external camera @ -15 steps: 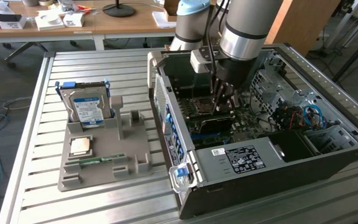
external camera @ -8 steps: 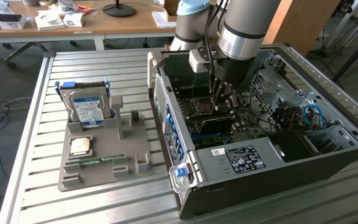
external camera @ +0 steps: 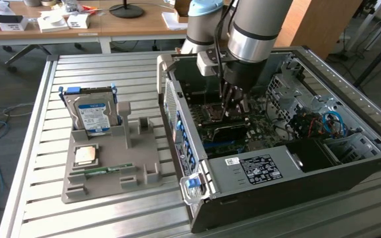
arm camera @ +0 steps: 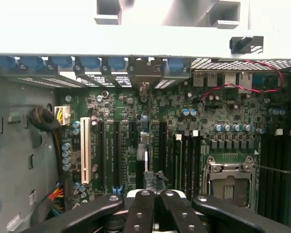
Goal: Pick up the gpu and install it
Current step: 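Press down on the gpu until it lock into place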
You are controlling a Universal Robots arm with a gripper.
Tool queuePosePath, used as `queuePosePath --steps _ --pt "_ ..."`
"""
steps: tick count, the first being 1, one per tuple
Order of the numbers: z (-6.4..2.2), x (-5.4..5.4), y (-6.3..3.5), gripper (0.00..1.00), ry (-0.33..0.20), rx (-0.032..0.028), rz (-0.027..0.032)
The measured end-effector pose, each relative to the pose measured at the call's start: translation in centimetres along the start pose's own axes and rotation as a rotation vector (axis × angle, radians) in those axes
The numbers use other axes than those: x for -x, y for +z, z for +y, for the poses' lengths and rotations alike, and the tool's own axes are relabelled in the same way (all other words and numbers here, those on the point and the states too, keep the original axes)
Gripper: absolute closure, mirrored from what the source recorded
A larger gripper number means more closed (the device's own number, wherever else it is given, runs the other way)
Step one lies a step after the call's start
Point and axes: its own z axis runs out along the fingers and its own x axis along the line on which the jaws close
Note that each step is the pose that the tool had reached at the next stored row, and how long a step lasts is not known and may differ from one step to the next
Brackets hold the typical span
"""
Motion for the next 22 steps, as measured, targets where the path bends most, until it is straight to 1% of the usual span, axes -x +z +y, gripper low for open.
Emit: queuePosePath --steps 6,12,15,20,22 --pt "0.1 0.0 0.76 0.89 0.0 0.0001 0.0002" --pt "0.12 0.0 1.25 0.89 0.0 0.0001 0.0002" --pt "0.15 0.0 1.38 0.89 0.0 0.0002 0.0004" --pt "0.43 0.0 1.45 0.89 0.0 0.0 0.0001" --pt "0.48 -0.1 1.64 0.89 0.0 0.0 0.0002"
